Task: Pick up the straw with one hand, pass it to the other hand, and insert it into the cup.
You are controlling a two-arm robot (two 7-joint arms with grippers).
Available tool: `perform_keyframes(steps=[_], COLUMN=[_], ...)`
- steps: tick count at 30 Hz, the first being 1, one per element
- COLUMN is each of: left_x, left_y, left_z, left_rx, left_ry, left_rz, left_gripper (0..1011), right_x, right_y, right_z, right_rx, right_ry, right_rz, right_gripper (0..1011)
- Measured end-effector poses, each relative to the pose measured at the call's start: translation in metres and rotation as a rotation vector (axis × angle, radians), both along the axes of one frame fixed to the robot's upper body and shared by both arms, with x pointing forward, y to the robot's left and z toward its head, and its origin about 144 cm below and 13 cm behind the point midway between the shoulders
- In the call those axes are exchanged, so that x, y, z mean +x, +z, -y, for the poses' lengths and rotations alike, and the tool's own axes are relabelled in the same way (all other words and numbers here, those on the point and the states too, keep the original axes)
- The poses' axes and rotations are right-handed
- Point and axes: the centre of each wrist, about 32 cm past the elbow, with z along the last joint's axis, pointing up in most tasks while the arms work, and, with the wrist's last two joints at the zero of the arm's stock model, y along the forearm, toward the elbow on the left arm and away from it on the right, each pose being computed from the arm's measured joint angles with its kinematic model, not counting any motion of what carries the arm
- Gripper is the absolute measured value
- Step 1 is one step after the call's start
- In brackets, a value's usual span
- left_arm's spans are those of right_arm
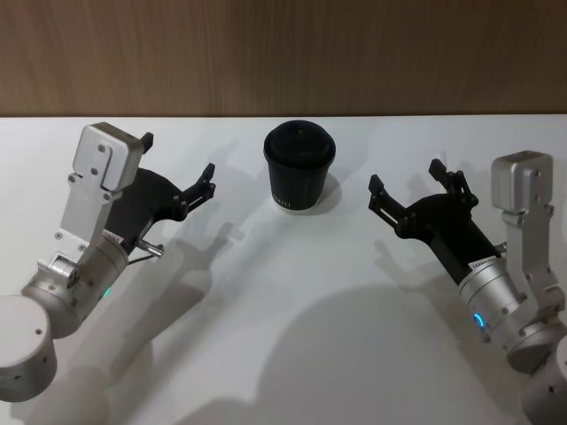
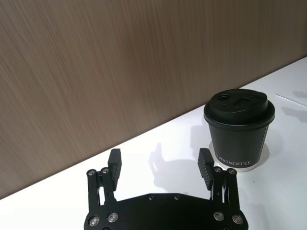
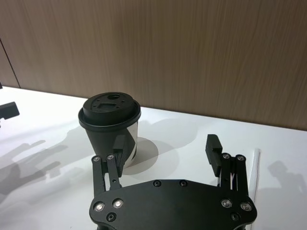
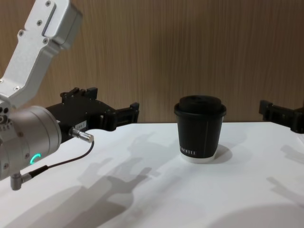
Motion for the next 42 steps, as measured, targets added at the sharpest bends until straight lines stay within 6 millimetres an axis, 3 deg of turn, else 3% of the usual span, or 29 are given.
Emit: perform_keyframes(steps=[42], left_x=[0.0], left_y=[0.0], left_z=[0.0], left_rx=[0.0], left_ry=[0.0], left_rz=[0.0], left_gripper=[1003], right_x=[0.0], right_y=[0.0], right_z=[0.0], right_rx=[0.0], right_ry=[0.0], right_rz=[0.0], right_gripper=[1001])
